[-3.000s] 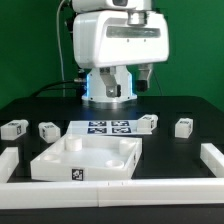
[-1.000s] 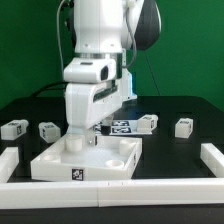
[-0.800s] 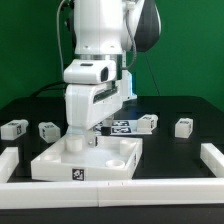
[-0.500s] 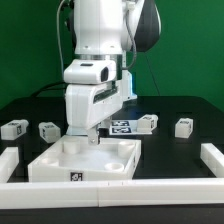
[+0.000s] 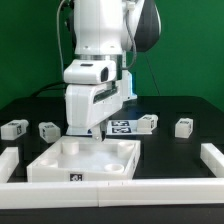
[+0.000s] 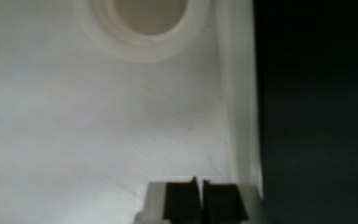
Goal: Assemble square table
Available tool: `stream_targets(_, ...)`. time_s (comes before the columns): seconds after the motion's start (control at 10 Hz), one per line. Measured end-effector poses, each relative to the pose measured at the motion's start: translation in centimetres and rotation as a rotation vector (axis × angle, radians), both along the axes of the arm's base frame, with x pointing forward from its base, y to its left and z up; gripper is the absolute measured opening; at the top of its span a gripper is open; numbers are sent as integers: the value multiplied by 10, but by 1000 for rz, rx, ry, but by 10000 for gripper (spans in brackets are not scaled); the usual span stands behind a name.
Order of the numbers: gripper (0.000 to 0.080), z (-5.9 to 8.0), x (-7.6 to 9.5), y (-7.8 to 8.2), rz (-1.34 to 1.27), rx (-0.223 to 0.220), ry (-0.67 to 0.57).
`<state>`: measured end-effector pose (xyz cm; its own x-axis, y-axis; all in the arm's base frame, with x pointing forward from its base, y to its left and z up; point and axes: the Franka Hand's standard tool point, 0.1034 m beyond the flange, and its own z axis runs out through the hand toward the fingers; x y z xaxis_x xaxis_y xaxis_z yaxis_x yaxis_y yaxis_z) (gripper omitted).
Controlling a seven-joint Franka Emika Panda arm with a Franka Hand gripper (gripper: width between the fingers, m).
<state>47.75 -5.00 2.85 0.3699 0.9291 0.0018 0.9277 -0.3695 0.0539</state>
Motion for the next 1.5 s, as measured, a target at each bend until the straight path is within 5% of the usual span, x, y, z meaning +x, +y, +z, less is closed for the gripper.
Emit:
stream_targets(0.4, 1, -3, 0, -1, 26, 0, -35)
stream_targets(0.6, 229, 6, 3, 2, 80, -12, -39)
stream_targets(0.7, 229, 10, 5, 4, 111, -18, -43)
stream_targets(0.8, 408, 13, 4, 8, 146, -24, -44)
stream_targets(0.9, 408, 13, 3, 7, 145, -24, -42)
stream_targets(1.0, 577, 13, 3, 7, 144, -24, -41)
stream_targets(1.5, 648, 4, -11, 16, 157, -30, -18)
